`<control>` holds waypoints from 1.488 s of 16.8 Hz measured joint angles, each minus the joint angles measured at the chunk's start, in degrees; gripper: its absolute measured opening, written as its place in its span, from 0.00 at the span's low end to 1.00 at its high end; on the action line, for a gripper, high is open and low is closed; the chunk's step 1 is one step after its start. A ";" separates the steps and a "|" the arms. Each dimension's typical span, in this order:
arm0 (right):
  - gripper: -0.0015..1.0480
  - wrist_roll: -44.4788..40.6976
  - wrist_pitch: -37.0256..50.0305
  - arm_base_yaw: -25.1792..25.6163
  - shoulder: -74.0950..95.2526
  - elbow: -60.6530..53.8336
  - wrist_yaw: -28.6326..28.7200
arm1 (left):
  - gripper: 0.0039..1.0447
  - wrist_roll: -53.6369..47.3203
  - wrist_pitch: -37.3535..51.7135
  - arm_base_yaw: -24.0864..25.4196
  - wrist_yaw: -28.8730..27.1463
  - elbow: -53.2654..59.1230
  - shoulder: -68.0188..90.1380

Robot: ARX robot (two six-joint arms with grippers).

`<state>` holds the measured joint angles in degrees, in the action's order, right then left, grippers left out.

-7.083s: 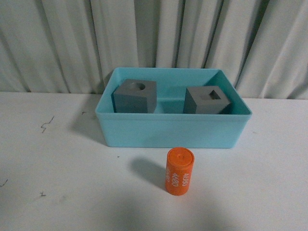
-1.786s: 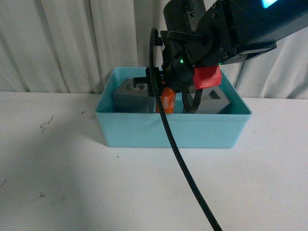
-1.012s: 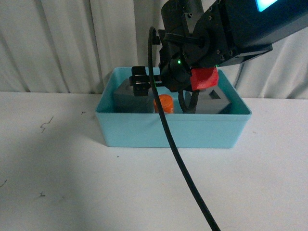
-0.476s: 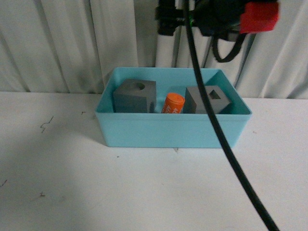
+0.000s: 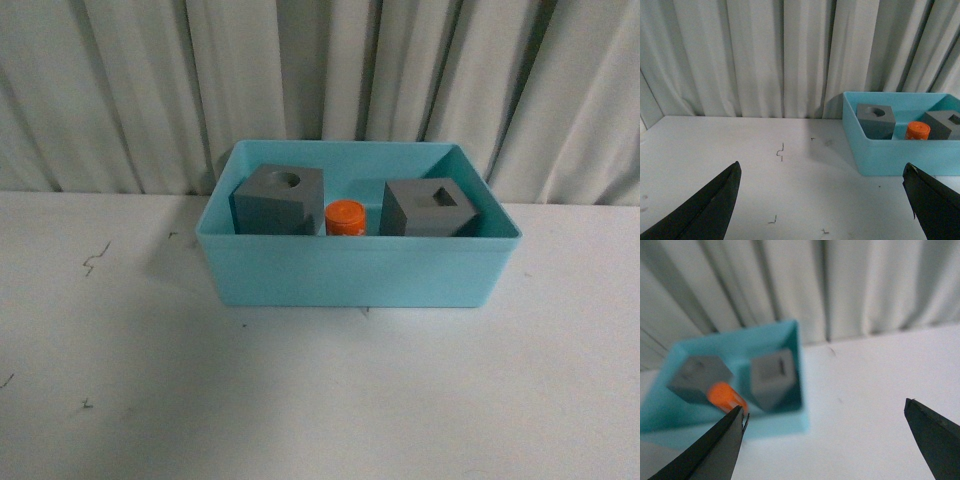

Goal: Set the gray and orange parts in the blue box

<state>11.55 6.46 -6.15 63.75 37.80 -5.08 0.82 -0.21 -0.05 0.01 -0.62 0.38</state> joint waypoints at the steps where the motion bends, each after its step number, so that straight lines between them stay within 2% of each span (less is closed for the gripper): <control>1: 0.94 1.29 -4.98 1.20 -5.75 -5.29 -1.79 | 0.94 0.00 0.00 0.00 0.00 0.00 0.00; 2: 0.94 3.96 -11.43 0.70 -13.03 -10.36 -3.28 | 0.94 0.00 0.02 0.00 0.00 0.00 0.00; 3: 0.94 7.19 -17.68 -2.60 -20.70 -13.62 -4.76 | 0.94 0.00 0.00 0.00 -0.02 0.00 0.00; 4: 0.91 7.37 -11.67 -3.34 -23.78 -15.21 -4.07 | 0.94 -0.02 0.02 0.00 0.00 0.00 0.00; 6: 0.74 -0.04 9.14 -1.25 -27.69 -23.76 -2.47 | 0.94 0.00 0.00 0.00 -0.04 0.00 0.00; 8: 0.58 -6.47 16.28 -0.31 -29.79 -29.14 -1.44 | 0.94 0.00 -0.04 0.07 0.00 0.00 0.00; 10: 0.42 -9.03 17.14 1.27 -31.58 -29.77 0.17 | 0.94 0.00 -0.02 0.04 0.00 0.00 0.00; 11: 0.34 -9.88 16.85 4.33 -33.33 -30.29 3.89 | 0.94 0.00 -0.02 0.04 0.00 0.00 0.00; 12: 0.25 -10.16 16.50 6.32 -34.71 -30.93 4.33 | 0.94 0.00 -0.02 0.04 -0.13 0.00 0.00; 15: 0.02 -11.04 14.40 6.16 -37.77 -33.09 5.05 | 0.94 0.00 0.00 0.04 -0.02 0.00 0.00; 22: 0.02 -11.15 9.25 6.16 -45.83 -35.65 5.05 | 0.94 0.00 -0.02 0.04 -0.04 0.00 0.00; 23: 0.02 -11.15 11.28 6.16 -46.77 -36.96 5.05 | 0.94 0.00 -0.02 0.04 -0.02 0.00 0.00; 25: 0.02 -11.17 8.17 6.16 -49.05 -37.16 5.05 | 0.94 0.00 0.00 0.04 -0.02 0.00 0.00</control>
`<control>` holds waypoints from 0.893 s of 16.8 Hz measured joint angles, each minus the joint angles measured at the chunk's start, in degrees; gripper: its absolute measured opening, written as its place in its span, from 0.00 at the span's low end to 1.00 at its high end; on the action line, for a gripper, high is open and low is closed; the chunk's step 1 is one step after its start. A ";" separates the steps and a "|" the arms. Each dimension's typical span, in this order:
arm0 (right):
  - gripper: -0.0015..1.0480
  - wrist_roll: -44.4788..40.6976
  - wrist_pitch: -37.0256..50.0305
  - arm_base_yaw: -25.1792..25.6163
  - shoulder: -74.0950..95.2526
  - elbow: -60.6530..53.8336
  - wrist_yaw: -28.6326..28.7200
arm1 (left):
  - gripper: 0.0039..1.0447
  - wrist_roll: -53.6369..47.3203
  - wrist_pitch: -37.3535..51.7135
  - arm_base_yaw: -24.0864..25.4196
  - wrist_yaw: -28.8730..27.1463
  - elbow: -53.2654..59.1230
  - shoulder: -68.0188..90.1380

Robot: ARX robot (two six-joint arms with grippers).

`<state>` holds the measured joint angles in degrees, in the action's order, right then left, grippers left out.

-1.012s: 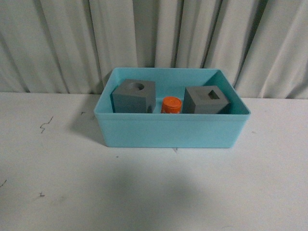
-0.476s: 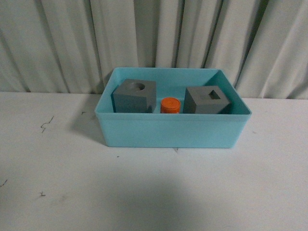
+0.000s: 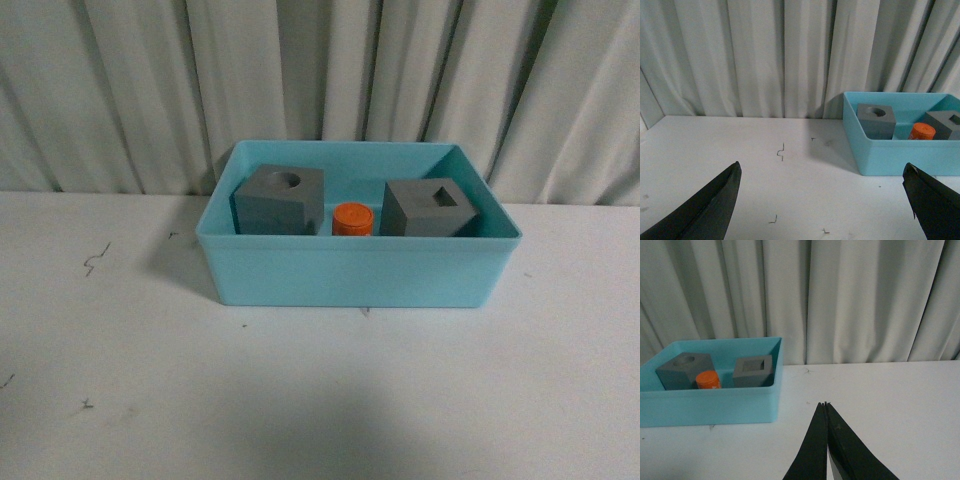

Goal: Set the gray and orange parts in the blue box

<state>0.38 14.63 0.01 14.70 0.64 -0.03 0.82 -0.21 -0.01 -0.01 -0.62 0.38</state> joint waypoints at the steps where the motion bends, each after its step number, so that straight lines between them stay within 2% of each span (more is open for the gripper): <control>1: 0.02 0.00 -0.87 0.00 -1.14 0.00 0.00 | 0.94 0.00 -0.02 0.00 0.00 0.00 0.00; 5: 0.02 0.00 -4.74 0.00 -4.90 0.00 0.00 | 0.94 0.00 -0.02 0.00 0.00 0.00 0.00; 7: 0.02 -0.02 -14.75 0.00 -14.21 0.04 0.04 | 0.94 0.00 -0.02 0.00 -0.07 0.00 0.00; 15: 0.02 -0.07 -14.82 0.00 -14.51 0.04 0.02 | 0.94 -0.02 0.00 0.00 0.02 0.00 0.00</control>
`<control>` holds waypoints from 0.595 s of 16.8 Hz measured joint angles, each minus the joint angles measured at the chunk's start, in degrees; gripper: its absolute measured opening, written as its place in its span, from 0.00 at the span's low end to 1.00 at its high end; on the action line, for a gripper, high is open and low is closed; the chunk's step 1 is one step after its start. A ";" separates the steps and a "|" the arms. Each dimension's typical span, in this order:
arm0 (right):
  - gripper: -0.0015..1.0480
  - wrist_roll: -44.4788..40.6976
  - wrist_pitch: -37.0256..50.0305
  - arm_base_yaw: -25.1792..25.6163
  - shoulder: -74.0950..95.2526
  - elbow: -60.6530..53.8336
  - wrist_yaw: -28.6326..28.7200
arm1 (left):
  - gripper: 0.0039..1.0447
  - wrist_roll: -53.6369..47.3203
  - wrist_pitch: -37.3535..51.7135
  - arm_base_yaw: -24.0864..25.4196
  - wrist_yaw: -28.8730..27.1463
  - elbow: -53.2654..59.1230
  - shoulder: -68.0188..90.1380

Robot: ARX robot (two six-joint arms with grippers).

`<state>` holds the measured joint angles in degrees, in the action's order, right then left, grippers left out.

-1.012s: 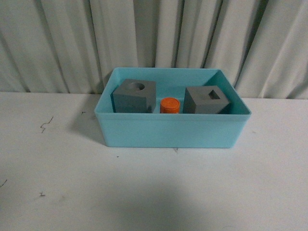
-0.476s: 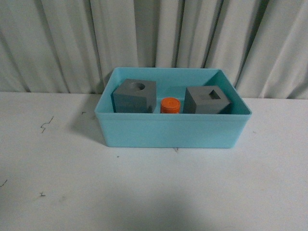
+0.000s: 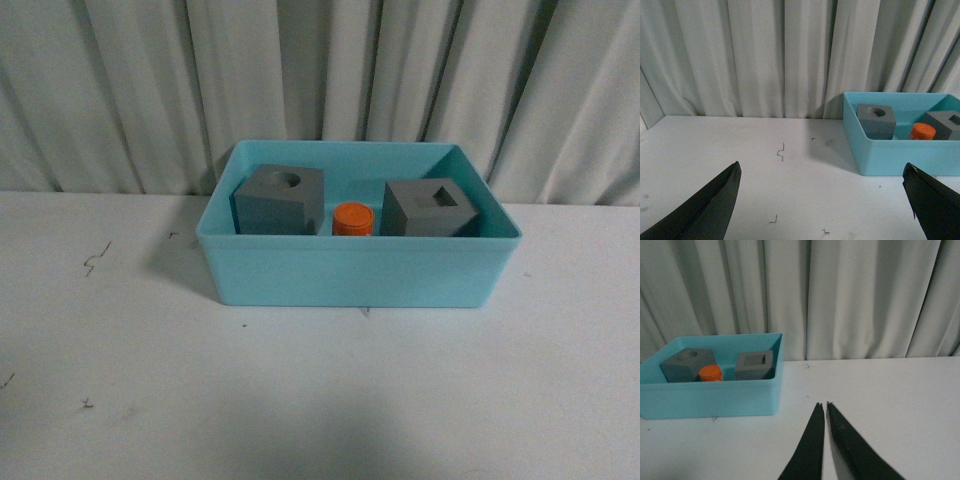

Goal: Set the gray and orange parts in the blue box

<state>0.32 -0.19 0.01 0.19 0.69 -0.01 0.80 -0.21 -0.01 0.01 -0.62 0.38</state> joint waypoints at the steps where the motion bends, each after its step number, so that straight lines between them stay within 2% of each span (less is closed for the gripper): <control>1: 0.11 0.02 0.02 0.00 0.00 0.00 0.00 | 0.94 0.00 0.00 0.00 -0.02 0.00 0.00; 6: 0.67 0.02 0.00 0.00 0.00 0.00 0.00 | 0.94 0.02 0.00 0.00 -0.02 0.00 0.00; 7: 0.89 0.02 0.02 0.00 0.00 0.00 0.00 | 0.94 0.02 0.00 0.00 -0.02 0.00 0.00; 8: 0.94 0.02 0.02 0.00 0.00 0.00 0.00 | 0.94 0.02 0.00 0.00 -0.02 0.00 0.00; 10: 0.94 0.04 0.00 0.00 0.00 0.00 0.00 | 0.94 0.00 0.00 0.00 -0.02 0.00 0.00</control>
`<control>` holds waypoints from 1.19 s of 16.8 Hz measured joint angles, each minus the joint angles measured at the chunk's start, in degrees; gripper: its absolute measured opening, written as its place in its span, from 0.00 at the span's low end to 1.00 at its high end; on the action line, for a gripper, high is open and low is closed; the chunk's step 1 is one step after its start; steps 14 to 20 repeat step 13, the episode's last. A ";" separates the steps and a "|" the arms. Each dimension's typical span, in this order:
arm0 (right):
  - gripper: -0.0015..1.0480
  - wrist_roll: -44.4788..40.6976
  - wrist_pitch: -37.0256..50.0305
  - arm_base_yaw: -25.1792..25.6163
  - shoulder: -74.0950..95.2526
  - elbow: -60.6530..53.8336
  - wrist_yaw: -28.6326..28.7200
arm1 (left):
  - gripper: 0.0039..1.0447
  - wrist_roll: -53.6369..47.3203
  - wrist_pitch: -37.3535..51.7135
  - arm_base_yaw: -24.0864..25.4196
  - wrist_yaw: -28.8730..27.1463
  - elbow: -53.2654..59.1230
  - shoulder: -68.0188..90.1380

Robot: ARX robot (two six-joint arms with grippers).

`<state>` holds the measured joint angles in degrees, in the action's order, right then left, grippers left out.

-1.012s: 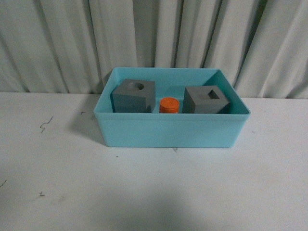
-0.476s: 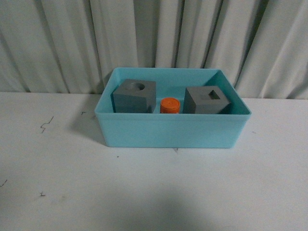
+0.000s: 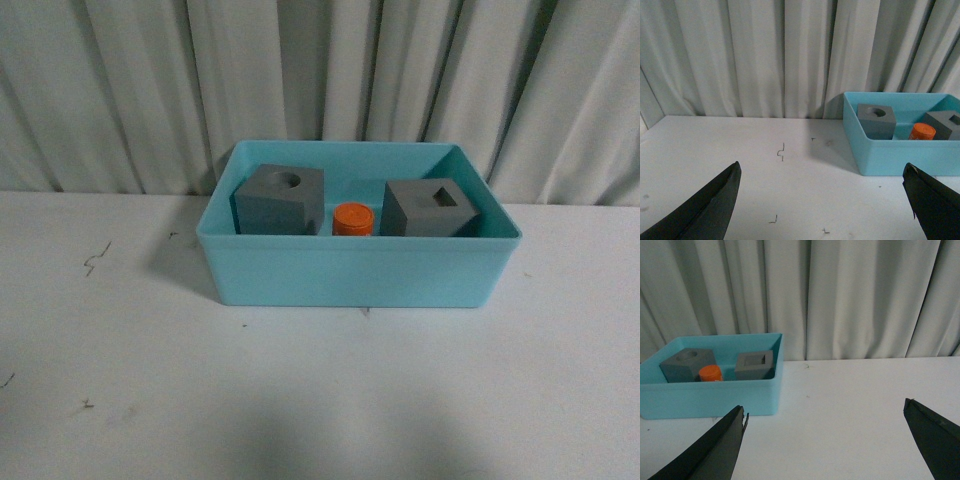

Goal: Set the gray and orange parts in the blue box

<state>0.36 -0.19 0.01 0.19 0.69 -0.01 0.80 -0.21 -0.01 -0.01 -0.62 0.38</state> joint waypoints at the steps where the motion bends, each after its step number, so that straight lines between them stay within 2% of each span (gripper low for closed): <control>1: 0.94 -0.02 0.00 0.00 0.00 0.00 0.00 | 0.94 0.02 0.00 0.00 0.00 0.00 0.00; 20: 0.94 -0.02 0.00 0.00 0.00 0.00 0.00 | 0.94 0.00 0.00 0.00 0.00 0.00 0.00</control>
